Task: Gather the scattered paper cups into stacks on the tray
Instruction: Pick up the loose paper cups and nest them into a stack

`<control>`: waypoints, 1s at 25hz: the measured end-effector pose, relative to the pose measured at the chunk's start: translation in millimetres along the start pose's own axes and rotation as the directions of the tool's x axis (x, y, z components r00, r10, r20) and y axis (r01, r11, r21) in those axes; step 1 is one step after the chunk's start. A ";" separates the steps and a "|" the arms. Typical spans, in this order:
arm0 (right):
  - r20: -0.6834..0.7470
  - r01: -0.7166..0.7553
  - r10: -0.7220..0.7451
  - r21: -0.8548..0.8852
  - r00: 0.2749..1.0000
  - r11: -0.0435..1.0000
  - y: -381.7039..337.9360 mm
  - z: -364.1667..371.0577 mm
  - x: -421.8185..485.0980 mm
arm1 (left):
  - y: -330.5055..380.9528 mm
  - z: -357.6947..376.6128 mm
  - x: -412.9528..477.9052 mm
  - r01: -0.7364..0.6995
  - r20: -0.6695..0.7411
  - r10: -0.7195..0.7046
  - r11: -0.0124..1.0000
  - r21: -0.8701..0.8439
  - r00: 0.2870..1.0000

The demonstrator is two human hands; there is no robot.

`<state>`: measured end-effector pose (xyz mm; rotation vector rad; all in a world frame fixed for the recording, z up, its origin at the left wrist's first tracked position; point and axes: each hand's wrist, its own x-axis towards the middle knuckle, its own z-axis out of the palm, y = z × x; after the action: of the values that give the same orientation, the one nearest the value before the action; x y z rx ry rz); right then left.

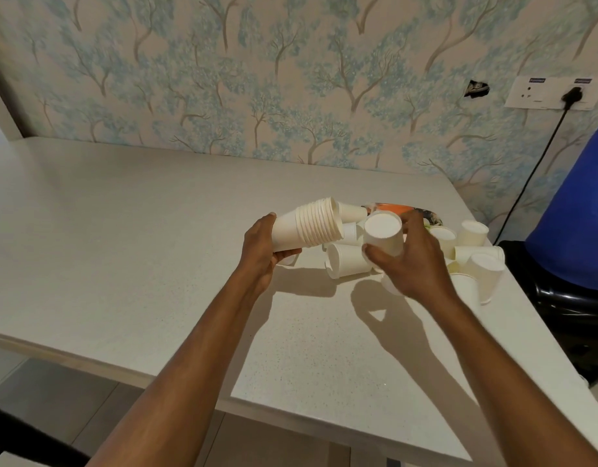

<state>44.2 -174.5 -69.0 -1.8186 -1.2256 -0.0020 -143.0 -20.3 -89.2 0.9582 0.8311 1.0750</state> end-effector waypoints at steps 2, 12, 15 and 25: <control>0.061 0.053 -0.043 -0.168 0.997 0.984 -3.1 -13.0 18.3 | -1.4 5.3 0.4 0.002 0.017 -0.003 1.000 0.012 1.000; 0.297 0.350 -0.271 -0.261 0.916 0.900 -26.1 -17.6 35.0 | -12.2 32.8 2.3 -0.054 0.079 0.045 0.991 0.124 0.996; 0.369 0.263 -0.217 -0.080 0.904 0.961 -29.1 -17.1 33.6 | -13.7 35.7 3.2 -0.053 0.078 0.042 0.988 0.148 0.996; 0.153 0.044 -0.135 0.488 0.979 0.872 -12.6 -3.2 40.1 | -11.5 19.4 6.3 -0.042 0.068 0.038 0.998 0.054 0.997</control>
<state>56.7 -146.1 -40.4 -1.3422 -1.2989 0.3958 -119.9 -20.7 -93.4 1.0555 0.7927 1.0531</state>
